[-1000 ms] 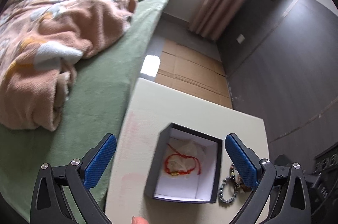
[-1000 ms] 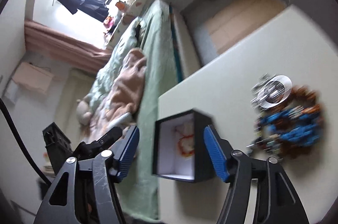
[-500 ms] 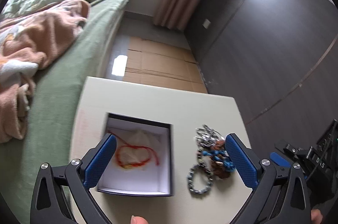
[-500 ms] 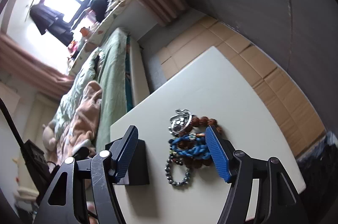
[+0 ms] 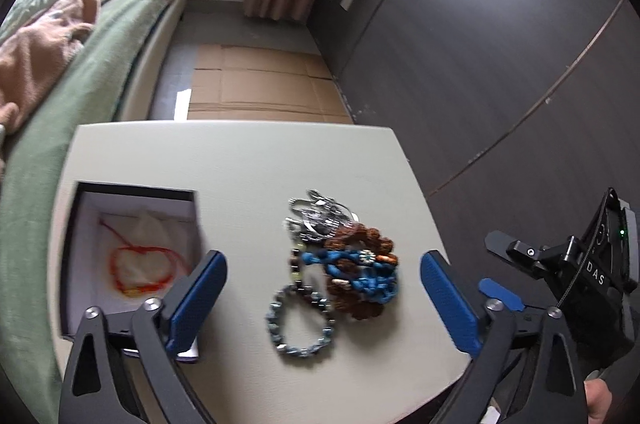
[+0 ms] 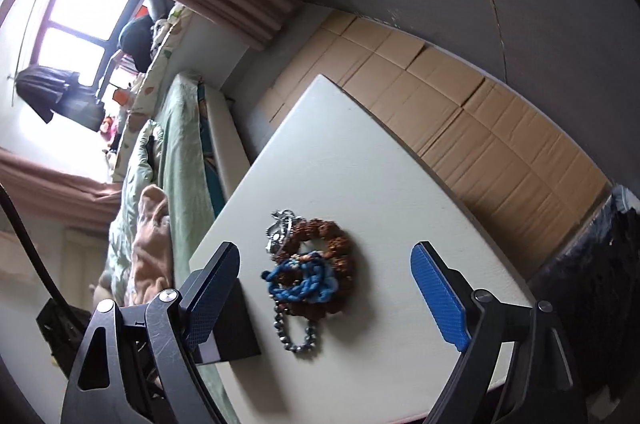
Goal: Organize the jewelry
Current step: 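Close the left tool on the blue braided bracelet in the pile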
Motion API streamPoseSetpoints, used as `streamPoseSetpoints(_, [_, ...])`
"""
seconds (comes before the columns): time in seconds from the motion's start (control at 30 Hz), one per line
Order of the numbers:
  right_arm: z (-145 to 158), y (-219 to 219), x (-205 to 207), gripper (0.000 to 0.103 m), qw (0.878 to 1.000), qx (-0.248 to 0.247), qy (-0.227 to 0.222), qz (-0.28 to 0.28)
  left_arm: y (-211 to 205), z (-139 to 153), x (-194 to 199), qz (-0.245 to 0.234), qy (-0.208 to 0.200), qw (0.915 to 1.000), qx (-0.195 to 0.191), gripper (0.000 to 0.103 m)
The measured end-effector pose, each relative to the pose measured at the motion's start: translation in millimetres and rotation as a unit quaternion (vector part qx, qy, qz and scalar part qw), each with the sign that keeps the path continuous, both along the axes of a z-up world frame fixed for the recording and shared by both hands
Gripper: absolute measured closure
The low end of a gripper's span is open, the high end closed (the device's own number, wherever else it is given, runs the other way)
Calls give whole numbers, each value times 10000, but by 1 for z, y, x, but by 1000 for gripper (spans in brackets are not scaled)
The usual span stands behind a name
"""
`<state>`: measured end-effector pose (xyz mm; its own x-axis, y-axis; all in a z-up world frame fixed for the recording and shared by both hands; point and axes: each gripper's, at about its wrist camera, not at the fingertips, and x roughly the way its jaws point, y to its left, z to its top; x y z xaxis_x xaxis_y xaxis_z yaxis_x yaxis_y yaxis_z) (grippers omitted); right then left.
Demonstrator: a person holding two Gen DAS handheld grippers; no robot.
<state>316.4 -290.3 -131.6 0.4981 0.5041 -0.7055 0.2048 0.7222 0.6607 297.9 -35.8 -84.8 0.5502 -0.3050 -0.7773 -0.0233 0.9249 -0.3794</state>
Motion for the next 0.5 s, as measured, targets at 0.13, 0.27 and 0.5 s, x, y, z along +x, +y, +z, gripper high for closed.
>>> streamPoseSetpoints(0.13, [-7,-10,3,15,9999,139,53,-53,-17,-15,8,-242,196,9995,-60,35])
streamPoseSetpoints(0.27, [-11,-16,4,15,9997,192,119,-86,-28,-32,14,-364,477,9979,-223,47])
streamPoseSetpoints(0.5, [-14,-19,7,15,9991,326,224,-119,-39,-47,19,-301,674,9973,-23,52])
